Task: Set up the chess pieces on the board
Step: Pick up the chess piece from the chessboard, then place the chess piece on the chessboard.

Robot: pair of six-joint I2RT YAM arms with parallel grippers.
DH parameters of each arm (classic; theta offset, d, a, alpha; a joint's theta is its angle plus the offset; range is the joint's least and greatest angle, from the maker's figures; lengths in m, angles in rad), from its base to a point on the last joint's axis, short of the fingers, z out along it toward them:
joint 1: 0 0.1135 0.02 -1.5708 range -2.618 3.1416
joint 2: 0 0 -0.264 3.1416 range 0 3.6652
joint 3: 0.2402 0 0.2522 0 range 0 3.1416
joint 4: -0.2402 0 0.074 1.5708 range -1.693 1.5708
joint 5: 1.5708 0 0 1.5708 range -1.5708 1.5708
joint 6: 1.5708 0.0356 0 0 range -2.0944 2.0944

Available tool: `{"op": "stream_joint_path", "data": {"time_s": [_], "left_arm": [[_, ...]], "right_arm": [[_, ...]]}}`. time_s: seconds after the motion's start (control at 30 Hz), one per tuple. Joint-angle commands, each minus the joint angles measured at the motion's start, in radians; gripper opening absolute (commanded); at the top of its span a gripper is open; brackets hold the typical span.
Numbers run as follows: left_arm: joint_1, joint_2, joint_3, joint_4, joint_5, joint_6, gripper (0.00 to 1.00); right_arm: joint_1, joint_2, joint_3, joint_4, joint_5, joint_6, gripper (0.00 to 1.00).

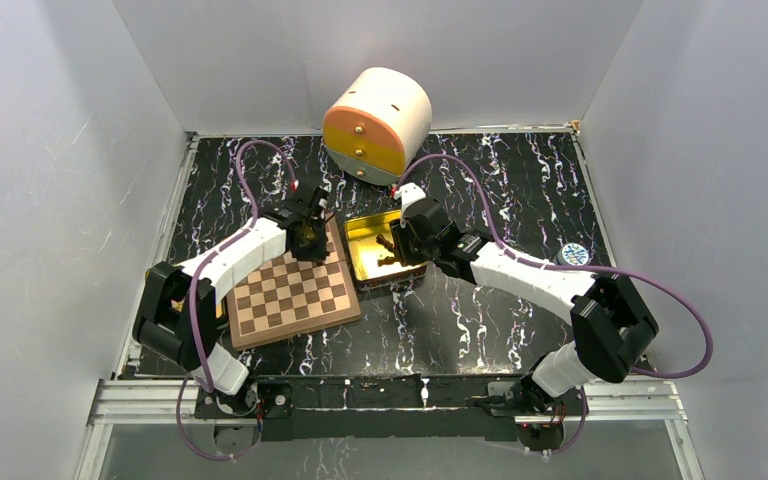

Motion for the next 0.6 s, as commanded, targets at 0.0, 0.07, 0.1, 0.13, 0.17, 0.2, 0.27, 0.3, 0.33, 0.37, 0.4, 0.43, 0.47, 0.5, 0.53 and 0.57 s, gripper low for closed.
{"op": "stream_joint_path", "data": {"time_s": [0.0, 0.07, 0.1, 0.13, 0.17, 0.2, 0.27, 0.3, 0.33, 0.37, 0.4, 0.43, 0.47, 0.5, 0.53, 0.57], "left_arm": [[0.038, -0.068, 0.084, -0.083, -0.064, 0.035, 0.12], [0.08, -0.074, 0.091, -0.088, -0.056, 0.049, 0.12], [0.108, -0.076, 0.092, -0.087, -0.047, 0.057, 0.12], [0.138, -0.075, 0.092, -0.088, -0.035, 0.065, 0.12], [0.167, -0.075, 0.093, -0.089, -0.024, 0.075, 0.12], [0.192, -0.075, 0.095, -0.086, -0.02, 0.084, 0.12], [0.234, -0.065, 0.104, -0.085, -0.021, 0.102, 0.12], [0.249, -0.058, 0.112, -0.085, -0.021, 0.108, 0.12], [0.263, -0.049, 0.12, -0.085, -0.019, 0.112, 0.12], [0.274, -0.041, 0.129, -0.081, -0.02, 0.115, 0.12], [0.283, -0.033, 0.135, -0.08, -0.02, 0.117, 0.12], [0.291, -0.024, 0.138, -0.076, -0.024, 0.119, 0.12], [0.298, -0.017, 0.138, -0.073, -0.03, 0.121, 0.12], [0.306, -0.008, 0.139, -0.07, -0.033, 0.123, 0.12], [0.312, 0.0, 0.14, -0.065, -0.032, 0.125, 0.12], [0.317, 0.007, 0.139, -0.059, -0.032, 0.126, 0.12]], "right_arm": [[-0.004, -0.042, -0.006, 0.037, -0.01, 0.013, 0.36], [-0.004, -0.046, -0.008, 0.037, -0.013, 0.014, 0.36], [-0.003, -0.047, -0.01, 0.037, -0.013, 0.014, 0.36], [-0.005, -0.049, -0.01, 0.038, -0.013, 0.014, 0.36], [-0.005, -0.051, -0.009, 0.038, -0.013, 0.014, 0.36], [-0.004, -0.052, -0.009, 0.037, -0.013, 0.014, 0.36], [-0.004, -0.054, -0.011, 0.037, -0.013, 0.012, 0.36], [-0.004, -0.055, -0.012, 0.037, -0.015, 0.012, 0.36], [-0.004, -0.054, -0.012, 0.038, -0.015, 0.012, 0.36], [-0.005, -0.053, -0.014, 0.039, -0.016, 0.012, 0.36], [-0.005, -0.053, -0.014, 0.038, -0.016, 0.013, 0.36], [-0.005, -0.051, -0.013, 0.037, -0.018, 0.014, 0.36], [-0.004, -0.052, -0.013, 0.036, -0.019, 0.014, 0.36], [-0.005, -0.053, -0.013, 0.036, -0.02, 0.013, 0.36], [-0.004, -0.054, -0.013, 0.036, -0.02, 0.014, 0.36], [-0.004, -0.057, -0.014, 0.036, -0.019, 0.014, 0.36]]}}
